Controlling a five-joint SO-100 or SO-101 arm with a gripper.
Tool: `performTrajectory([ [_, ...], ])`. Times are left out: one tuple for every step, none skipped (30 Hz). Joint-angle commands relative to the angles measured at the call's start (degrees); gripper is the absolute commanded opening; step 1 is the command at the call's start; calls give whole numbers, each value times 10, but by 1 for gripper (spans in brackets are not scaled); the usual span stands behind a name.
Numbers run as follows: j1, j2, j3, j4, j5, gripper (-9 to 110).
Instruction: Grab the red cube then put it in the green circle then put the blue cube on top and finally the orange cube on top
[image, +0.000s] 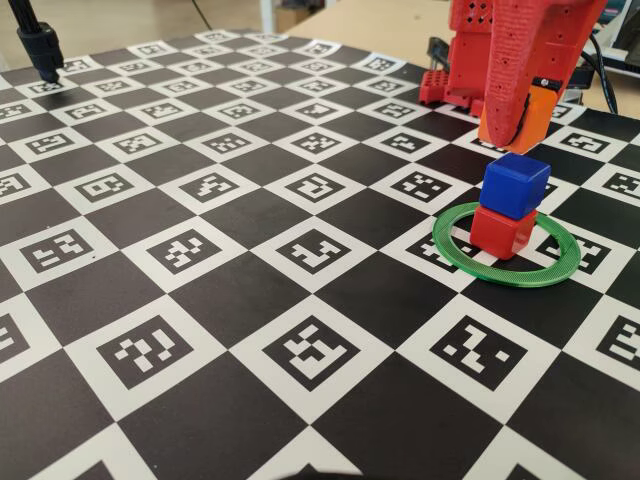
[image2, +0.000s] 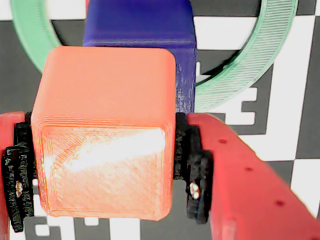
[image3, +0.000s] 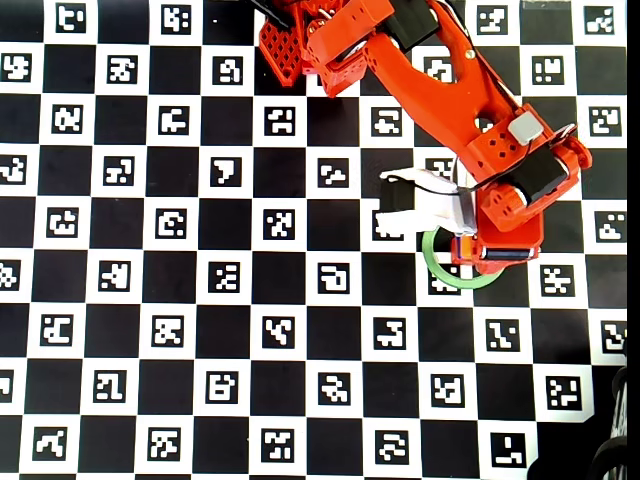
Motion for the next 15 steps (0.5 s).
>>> performTrajectory([
  [-18,95,-9,-9,1,4],
  [-21,98,-7,-11,2,4],
  [-25,98,-5,-12,3,4],
  [-28,98,-4,-14,4,4],
  [-31,99,-1,-16,4,4],
  [-33,100,2,-18,4,4],
  [-34,100,4,-21,6,4],
  [-35,100,4,-23,7,4],
  [-35,99,4,-24,9,4],
  [-35,99,4,-25,11,4],
  [-35,98,5,-27,11,4],
  [-35,98,8,-29,11,4],
  [-35,98,10,-31,11,4],
  [-35,98,12,-33,11,4],
  [-35,98,16,-35,11,4],
])
